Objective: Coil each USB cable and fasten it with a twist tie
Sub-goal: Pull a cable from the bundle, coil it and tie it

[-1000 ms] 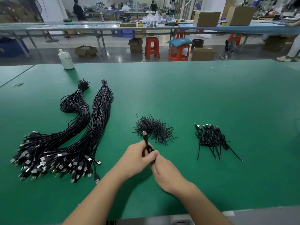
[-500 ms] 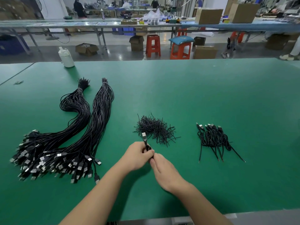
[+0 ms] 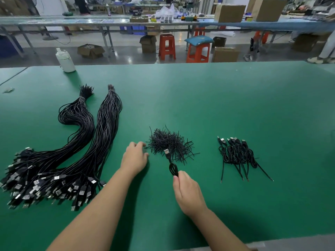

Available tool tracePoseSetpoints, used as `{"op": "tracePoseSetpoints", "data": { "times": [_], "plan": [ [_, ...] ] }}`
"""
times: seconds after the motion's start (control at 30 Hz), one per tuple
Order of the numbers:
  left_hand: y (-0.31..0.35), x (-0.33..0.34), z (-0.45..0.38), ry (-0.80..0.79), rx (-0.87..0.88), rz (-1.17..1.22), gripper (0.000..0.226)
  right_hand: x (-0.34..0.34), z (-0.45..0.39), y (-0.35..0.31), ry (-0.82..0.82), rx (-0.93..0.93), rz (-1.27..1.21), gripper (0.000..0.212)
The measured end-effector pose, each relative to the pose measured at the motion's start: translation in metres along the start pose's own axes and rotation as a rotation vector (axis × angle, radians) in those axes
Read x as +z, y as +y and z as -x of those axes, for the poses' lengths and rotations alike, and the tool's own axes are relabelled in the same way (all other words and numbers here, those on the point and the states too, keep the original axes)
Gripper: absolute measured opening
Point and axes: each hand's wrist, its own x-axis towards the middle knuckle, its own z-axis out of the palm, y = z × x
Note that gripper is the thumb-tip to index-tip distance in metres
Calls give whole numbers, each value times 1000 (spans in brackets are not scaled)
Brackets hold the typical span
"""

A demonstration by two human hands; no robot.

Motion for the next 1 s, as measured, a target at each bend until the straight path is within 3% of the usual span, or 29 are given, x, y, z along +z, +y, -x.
{"op": "tracePoseSetpoints", "data": {
  "times": [0.1, 0.33, 0.67, 0.9, 1.0],
  "plan": [
    [-2, 7, -14, 47, -19, -38, 36, 0, -2, 1, 13, -16, -8, 32],
    [6, 11, -29, 109, -19, -42, 14, 2, -4, 3, 1, -40, 33, 34],
    [-6, 4, -1, 130, 43, -82, 10, 5, -8, 8, 13, 91, -82, 36],
    [-6, 16, 53, 242, 65, 122, 21, 1, -14, 12, -12, 158, -246, 34],
    [13, 21, 73, 245, 83, 231, 15, -3, -16, 10, -68, 155, -288, 36]
  ]
}}
